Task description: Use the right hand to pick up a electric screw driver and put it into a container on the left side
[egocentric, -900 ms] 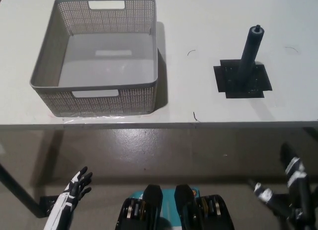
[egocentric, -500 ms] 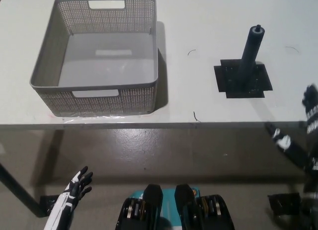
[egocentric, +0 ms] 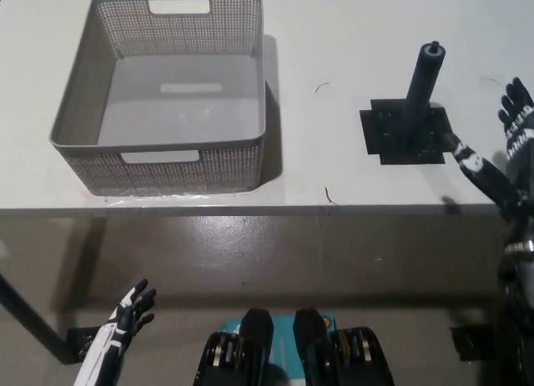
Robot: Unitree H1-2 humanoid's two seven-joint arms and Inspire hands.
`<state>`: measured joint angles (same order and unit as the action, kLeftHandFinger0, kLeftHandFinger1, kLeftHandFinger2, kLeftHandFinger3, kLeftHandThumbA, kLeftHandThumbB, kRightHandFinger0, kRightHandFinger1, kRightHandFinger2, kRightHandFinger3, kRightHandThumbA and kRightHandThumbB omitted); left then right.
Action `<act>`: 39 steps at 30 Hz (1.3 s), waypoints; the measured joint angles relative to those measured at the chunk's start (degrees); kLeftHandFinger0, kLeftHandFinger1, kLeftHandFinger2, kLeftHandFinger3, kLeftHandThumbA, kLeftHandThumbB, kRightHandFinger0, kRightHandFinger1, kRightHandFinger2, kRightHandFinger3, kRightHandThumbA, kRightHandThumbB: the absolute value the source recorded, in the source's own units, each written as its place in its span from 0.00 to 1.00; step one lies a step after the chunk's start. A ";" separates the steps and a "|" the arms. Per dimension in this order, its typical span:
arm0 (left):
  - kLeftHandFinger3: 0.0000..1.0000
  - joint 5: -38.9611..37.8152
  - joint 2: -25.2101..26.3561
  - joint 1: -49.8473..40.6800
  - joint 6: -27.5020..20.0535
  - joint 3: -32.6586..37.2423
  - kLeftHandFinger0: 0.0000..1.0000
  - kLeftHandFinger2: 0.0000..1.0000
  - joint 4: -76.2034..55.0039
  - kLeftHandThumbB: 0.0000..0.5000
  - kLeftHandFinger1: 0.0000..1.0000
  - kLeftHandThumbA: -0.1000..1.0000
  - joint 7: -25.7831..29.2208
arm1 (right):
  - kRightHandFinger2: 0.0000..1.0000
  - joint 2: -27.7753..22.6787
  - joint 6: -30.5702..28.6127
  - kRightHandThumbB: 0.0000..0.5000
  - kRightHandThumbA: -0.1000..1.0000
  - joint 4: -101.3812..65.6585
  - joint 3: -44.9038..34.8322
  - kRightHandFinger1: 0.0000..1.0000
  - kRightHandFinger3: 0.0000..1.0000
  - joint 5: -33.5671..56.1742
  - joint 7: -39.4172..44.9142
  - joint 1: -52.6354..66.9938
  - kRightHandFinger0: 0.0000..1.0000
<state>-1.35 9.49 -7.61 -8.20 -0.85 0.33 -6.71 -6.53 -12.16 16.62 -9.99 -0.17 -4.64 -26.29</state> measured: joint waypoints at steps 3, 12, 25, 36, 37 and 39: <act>1.00 0.01 0.00 0.00 -0.06 0.01 1.00 1.00 0.08 0.05 1.00 1.00 0.00 | 1.00 -0.70 0.65 0.89 1.00 5.69 -0.11 1.00 1.00 -0.12 -0.28 -3.29 1.00; 1.00 -0.03 -0.01 -0.68 -0.40 0.06 1.00 1.00 0.31 0.05 1.00 1.00 -0.01 | 1.00 -1.67 0.98 0.85 1.00 17.68 0.32 1.00 1.00 -0.70 -1.18 -7.90 1.00; 1.00 -0.07 -0.01 -1.36 -0.99 0.04 1.00 1.00 0.46 0.07 1.00 1.00 -0.01 | 1.00 -1.81 0.72 0.85 0.98 32.20 1.50 1.00 1.00 -1.26 -1.89 -15.41 1.00; 1.00 -0.09 -0.01 -1.27 -1.04 0.03 1.00 1.00 0.47 0.08 1.00 1.00 -0.01 | 1.00 -1.93 -1.84 0.97 0.96 42.88 2.80 1.00 1.00 -1.71 -3.33 -20.69 1.00; 1.00 -0.09 0.00 -1.25 -1.04 0.02 1.00 1.00 0.47 0.08 1.00 1.00 -0.01 | 1.00 -1.93 -2.03 0.97 0.96 43.75 2.83 1.00 1.00 -1.70 -3.35 -21.07 1.00; 1.00 -0.10 0.00 -1.19 -1.04 0.02 1.00 1.00 0.47 0.06 1.00 1.00 -0.01 | 1.00 -1.97 -2.60 0.97 0.96 46.11 2.83 1.00 1.00 -1.65 -3.38 -22.33 1.00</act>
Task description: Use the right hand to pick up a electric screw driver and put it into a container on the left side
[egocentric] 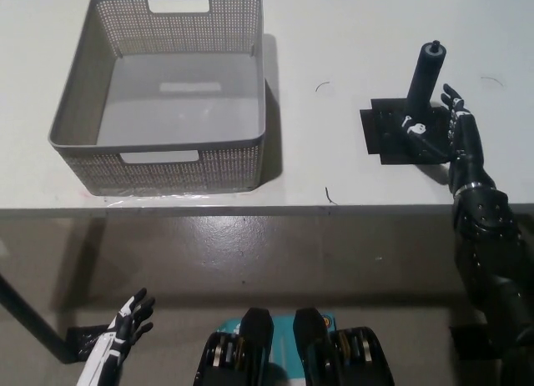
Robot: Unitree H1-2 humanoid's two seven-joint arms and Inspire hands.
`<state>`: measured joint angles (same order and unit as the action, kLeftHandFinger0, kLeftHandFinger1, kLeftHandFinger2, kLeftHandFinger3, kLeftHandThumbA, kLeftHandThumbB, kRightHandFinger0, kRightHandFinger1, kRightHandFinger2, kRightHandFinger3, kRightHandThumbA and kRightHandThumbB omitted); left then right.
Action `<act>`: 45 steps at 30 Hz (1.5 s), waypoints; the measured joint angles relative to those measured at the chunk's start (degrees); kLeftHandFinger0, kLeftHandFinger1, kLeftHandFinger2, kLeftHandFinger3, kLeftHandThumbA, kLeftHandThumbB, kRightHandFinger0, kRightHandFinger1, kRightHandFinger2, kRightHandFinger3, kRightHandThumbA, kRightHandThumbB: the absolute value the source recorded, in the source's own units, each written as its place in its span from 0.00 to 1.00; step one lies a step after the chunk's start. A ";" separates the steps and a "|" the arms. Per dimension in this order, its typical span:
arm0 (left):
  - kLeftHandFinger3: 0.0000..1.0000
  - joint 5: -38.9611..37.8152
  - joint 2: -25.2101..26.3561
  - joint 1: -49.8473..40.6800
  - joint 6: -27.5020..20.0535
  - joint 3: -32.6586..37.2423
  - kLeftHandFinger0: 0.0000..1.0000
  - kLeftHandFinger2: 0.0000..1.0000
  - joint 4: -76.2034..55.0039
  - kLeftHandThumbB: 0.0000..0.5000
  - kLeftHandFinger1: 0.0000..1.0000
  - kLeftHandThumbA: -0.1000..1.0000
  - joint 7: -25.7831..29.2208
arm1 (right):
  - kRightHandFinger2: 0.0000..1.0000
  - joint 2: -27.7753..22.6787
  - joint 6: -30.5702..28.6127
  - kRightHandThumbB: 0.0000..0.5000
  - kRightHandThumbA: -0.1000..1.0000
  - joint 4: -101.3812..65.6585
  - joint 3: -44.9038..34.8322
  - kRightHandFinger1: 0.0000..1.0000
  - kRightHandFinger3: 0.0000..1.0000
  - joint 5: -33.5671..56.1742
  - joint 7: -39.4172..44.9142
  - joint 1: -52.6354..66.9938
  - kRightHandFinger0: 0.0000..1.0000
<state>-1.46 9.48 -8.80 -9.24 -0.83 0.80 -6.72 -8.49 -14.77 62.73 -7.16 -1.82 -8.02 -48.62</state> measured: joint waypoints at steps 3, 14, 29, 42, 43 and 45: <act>1.00 0.00 0.00 0.02 0.00 0.01 1.00 1.00 0.00 0.05 1.00 1.00 0.00 | 1.00 -0.11 -0.40 1.00 0.96 2.47 -0.01 1.00 1.00 0.07 0.00 -1.34 1.00; 1.00 -0.02 0.00 0.52 0.00 0.01 1.00 1.00 0.00 0.06 1.00 1.00 -0.02 | 1.00 -0.62 -0.64 0.92 0.84 12.10 0.21 1.00 1.00 0.18 -0.82 -7.39 1.00; 1.00 0.04 0.01 1.12 0.00 0.18 1.00 1.00 0.00 0.09 1.00 1.00 -0.19 | 0.40 -0.32 1.14 0.32 0.00 18.01 1.54 0.03 0.44 0.01 -8.04 -15.77 0.00; 1.00 0.03 0.15 2.16 0.03 0.05 1.00 1.00 -0.02 0.09 1.00 1.00 -0.93 | 0.70 1.68 2.92 0.19 0.00 18.75 4.31 0.21 0.84 -1.14 -14.00 -17.01 0.00; 1.00 0.03 0.16 2.18 0.02 0.03 1.00 1.00 -0.02 0.09 1.00 1.00 -0.94 | 0.70 1.71 2.92 0.20 0.00 18.75 4.34 0.21 0.84 -1.14 -14.17 -17.01 0.00; 1.00 0.03 0.18 2.20 0.02 0.00 1.00 1.00 -0.02 0.09 1.00 1.00 -0.94 | 0.69 1.76 2.92 0.27 0.00 18.75 4.35 0.19 0.80 -1.11 -14.57 -17.01 0.00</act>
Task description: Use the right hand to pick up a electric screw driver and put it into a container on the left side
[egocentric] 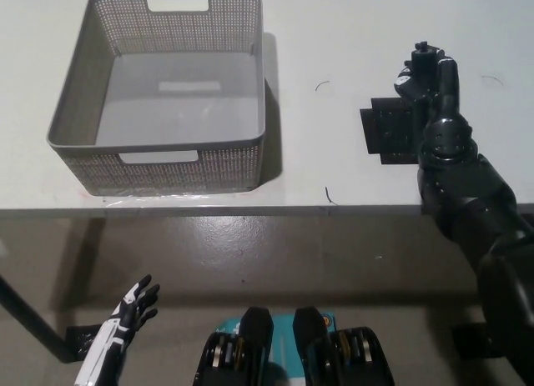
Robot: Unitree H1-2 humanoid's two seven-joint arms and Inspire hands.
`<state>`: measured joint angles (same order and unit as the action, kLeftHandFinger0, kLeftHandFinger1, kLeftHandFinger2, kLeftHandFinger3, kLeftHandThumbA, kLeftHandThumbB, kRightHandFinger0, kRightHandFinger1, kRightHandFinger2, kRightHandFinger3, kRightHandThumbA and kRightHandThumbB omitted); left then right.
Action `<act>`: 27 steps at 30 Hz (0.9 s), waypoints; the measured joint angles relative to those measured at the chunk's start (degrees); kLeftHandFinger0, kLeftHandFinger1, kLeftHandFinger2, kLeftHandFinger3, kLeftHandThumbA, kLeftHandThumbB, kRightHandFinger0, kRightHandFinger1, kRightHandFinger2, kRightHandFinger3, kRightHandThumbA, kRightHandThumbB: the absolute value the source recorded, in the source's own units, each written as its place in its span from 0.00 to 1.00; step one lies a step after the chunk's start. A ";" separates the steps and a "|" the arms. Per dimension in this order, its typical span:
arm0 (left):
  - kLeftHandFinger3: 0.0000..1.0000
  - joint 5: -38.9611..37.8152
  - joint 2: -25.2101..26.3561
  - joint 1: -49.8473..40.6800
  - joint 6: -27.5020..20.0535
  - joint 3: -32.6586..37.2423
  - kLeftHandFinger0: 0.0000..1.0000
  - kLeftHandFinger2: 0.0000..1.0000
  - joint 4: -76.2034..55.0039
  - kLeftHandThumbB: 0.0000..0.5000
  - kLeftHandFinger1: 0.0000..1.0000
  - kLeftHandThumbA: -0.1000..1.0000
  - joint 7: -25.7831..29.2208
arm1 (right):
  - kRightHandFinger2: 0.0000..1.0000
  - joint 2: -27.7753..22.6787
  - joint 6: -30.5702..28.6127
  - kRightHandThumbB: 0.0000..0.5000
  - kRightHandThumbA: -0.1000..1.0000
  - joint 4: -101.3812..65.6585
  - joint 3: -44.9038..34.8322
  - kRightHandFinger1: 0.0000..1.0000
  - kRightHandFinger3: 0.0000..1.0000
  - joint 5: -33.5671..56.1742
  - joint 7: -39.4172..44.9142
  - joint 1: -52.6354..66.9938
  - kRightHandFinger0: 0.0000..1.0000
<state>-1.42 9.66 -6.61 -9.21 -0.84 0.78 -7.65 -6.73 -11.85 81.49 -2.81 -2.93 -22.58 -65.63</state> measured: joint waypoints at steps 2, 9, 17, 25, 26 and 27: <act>1.00 0.03 0.03 0.00 0.00 0.00 1.00 1.00 0.00 0.09 1.00 1.00 0.00 | 0.67 0.04 -0.02 0.29 0.00 -0.01 -0.01 0.18 0.71 0.03 -0.30 0.00 0.00; 1.00 0.05 0.05 0.00 0.00 -0.02 1.00 1.00 0.01 0.08 1.00 1.00 0.00 | 0.59 0.61 -0.82 0.34 0.00 -0.15 0.42 0.15 0.56 -0.02 -0.77 -0.16 0.00; 1.00 0.12 0.05 -0.03 -0.01 0.00 1.00 1.00 0.02 0.05 1.00 1.00 0.00 | 0.65 2.17 -1.06 0.26 0.00 -4.14 1.37 0.18 0.64 -0.13 -1.65 -3.61 0.00; 1.00 0.49 0.07 -0.19 -0.01 -0.01 1.00 1.00 0.02 0.02 1.00 1.00 0.00 | 0.66 4.26 -1.40 0.26 0.00 -8.08 1.85 0.23 0.68 -0.30 -2.55 -6.37 0.00; 1.00 0.56 0.07 -0.19 -0.01 -0.01 1.00 1.00 0.02 0.03 1.00 1.00 0.00 | 0.67 4.67 -1.53 0.26 0.00 -8.10 1.95 0.24 0.70 -0.34 -2.63 -6.54 0.00; 1.00 0.60 0.07 -0.19 -0.01 -0.02 1.00 1.00 0.02 0.03 1.00 1.00 0.00 | 0.68 4.96 -1.60 0.24 0.00 -8.10 2.06 0.24 0.71 -0.40 -2.67 -6.67 0.00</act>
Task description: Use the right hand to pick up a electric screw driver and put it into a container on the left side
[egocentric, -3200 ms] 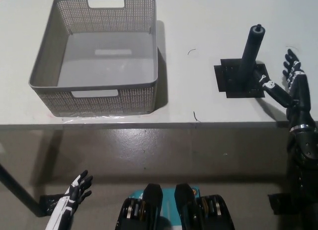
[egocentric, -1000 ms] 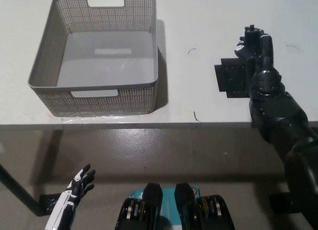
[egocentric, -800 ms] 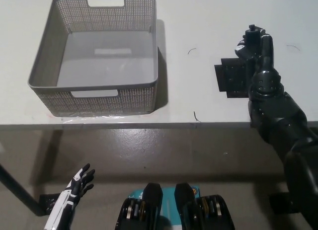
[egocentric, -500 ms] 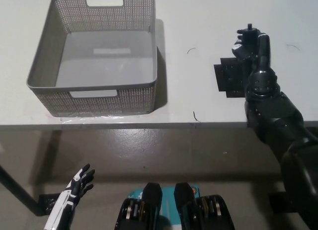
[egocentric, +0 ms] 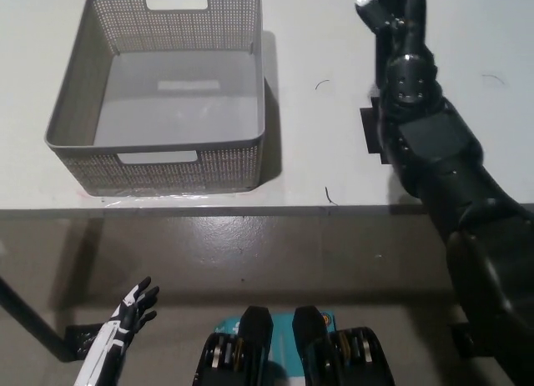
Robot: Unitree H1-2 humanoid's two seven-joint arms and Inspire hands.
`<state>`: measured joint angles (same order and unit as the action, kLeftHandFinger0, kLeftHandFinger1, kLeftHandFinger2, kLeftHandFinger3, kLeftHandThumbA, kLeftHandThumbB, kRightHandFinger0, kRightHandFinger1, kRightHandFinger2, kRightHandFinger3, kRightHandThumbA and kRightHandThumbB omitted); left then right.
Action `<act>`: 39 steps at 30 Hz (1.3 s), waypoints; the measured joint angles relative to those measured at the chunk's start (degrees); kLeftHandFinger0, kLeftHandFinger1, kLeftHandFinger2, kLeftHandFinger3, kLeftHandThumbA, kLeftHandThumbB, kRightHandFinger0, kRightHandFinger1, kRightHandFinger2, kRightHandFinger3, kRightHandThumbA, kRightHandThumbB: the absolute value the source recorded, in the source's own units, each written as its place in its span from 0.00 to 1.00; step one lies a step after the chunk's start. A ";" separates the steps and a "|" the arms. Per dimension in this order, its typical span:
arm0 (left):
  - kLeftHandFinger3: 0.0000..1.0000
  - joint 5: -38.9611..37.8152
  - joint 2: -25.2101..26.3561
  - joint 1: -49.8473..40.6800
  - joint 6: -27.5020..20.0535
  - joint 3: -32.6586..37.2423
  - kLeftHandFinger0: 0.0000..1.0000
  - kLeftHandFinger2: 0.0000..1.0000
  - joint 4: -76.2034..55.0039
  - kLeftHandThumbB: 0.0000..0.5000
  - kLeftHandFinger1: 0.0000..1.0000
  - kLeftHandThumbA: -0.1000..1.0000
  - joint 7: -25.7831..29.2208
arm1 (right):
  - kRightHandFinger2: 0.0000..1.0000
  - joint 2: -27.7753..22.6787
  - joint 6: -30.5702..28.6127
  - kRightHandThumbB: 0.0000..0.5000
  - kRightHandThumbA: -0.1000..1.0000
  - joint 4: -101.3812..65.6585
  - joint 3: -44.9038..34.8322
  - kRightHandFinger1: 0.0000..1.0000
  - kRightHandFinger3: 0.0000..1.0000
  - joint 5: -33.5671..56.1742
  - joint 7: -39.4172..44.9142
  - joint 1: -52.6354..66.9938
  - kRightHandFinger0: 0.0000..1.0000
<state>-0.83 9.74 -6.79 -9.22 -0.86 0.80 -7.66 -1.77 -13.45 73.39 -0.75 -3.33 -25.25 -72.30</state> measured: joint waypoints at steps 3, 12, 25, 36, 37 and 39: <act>1.00 0.01 0.02 0.00 0.00 -0.02 1.00 1.00 0.00 0.03 1.00 1.00 -0.01 | 0.67 1.49 -0.18 0.27 0.00 0.00 0.21 0.23 0.71 -0.04 -0.05 -0.68 0.00; 1.00 0.41 0.04 -0.32 -0.05 0.03 1.00 1.00 0.00 0.06 1.00 1.00 0.01 | 0.60 8.23 -0.16 0.27 0.00 0.02 0.54 0.15 0.70 0.00 -0.24 -5.05 0.00; 1.00 0.31 0.14 -0.75 -0.14 0.16 1.00 1.00 -0.20 0.11 1.00 1.00 -0.06 | 0.64 16.92 -0.19 0.25 0.00 0.70 1.97 0.16 0.68 -0.03 -0.15 -7.21 0.00; 1.00 0.37 1.13 -0.66 0.05 0.89 1.00 1.00 -1.09 0.13 1.00 1.00 -0.24 | 0.59 18.54 -0.23 0.25 0.00 1.11 2.74 0.11 0.56 -0.04 -0.11 -8.40 0.00; 1.00 0.36 1.19 -0.62 0.10 0.96 1.00 1.00 -1.11 0.11 1.00 1.00 -0.30 | 0.56 18.59 -0.31 0.25 0.00 1.35 2.91 0.11 0.50 -0.08 -0.16 -8.33 0.00; 1.00 0.37 1.34 -0.48 0.19 1.11 1.00 1.00 -1.19 0.09 1.00 1.00 -0.51 | 0.54 18.62 -0.58 0.26 0.00 2.25 3.29 0.11 0.39 -0.24 -0.20 -8.10 0.00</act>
<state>-0.45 11.08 -7.27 -9.04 0.25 -0.39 -8.17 16.85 -14.03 75.64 2.54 -3.56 -25.46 -80.40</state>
